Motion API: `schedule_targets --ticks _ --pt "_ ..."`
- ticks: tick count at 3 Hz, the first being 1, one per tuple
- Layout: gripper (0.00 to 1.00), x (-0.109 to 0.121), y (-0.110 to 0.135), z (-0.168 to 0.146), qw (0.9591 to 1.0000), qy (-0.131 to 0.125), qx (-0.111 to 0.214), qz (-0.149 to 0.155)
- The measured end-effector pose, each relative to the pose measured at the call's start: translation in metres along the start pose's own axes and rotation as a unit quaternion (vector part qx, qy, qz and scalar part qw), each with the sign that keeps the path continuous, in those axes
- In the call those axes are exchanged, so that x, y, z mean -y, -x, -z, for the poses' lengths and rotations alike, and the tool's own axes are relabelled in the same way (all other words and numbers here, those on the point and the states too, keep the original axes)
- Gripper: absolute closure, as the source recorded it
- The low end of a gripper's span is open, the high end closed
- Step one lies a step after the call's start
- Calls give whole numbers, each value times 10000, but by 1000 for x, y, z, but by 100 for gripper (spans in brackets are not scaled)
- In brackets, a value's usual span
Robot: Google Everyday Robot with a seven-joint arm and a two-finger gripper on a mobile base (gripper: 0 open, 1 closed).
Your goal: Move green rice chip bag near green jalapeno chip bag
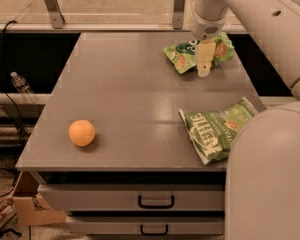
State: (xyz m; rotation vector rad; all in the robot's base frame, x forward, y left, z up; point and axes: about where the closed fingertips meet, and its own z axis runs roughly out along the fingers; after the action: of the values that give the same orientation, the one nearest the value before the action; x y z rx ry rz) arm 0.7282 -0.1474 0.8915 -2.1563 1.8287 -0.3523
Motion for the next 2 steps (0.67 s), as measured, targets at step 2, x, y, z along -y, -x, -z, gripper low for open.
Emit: schedule_targets --ticks 2 --pt "17 -1 -12 -31 9993 293 -210 -132"
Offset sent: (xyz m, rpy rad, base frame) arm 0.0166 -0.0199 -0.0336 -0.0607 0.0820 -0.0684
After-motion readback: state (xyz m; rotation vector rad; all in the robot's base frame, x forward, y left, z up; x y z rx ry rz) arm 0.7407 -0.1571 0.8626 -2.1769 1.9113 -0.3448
